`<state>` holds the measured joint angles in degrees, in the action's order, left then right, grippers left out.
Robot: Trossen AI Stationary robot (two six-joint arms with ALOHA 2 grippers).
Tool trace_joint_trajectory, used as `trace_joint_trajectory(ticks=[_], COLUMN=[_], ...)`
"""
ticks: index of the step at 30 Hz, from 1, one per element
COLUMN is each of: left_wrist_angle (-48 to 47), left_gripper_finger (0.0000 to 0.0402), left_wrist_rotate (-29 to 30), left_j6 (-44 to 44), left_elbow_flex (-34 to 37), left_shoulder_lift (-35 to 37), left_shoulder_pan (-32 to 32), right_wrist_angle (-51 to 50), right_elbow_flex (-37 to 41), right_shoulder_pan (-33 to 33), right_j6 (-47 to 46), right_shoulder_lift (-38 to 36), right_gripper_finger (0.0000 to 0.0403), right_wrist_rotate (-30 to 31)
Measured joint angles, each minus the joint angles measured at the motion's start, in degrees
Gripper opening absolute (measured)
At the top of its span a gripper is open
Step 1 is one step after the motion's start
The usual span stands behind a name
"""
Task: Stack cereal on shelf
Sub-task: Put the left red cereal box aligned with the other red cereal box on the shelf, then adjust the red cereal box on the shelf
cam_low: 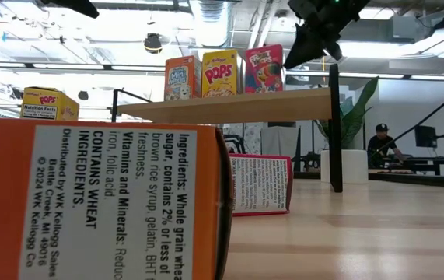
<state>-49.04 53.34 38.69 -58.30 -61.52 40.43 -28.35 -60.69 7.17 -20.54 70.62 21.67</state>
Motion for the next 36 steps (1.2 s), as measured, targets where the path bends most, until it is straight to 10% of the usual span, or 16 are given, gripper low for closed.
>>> trace_joint_trajectory(ticks=[36], left_wrist_angle=[0.0], left_gripper_finger=[0.0300], left_wrist_rotate=[2.5], left_j6=[0.9], left_elbow_flex=[0.0], left_shoulder_lift=[0.0], left_shoulder_pan=[0.0], right_wrist_angle=[-1.5], right_elbow_flex=[-2.8], right_shoulder_pan=[4.6], right_j6=[5.6], right_shoulder_lift=[-1.0], right_gripper_finger=[0.0048], right_wrist_rotate=[3.7])
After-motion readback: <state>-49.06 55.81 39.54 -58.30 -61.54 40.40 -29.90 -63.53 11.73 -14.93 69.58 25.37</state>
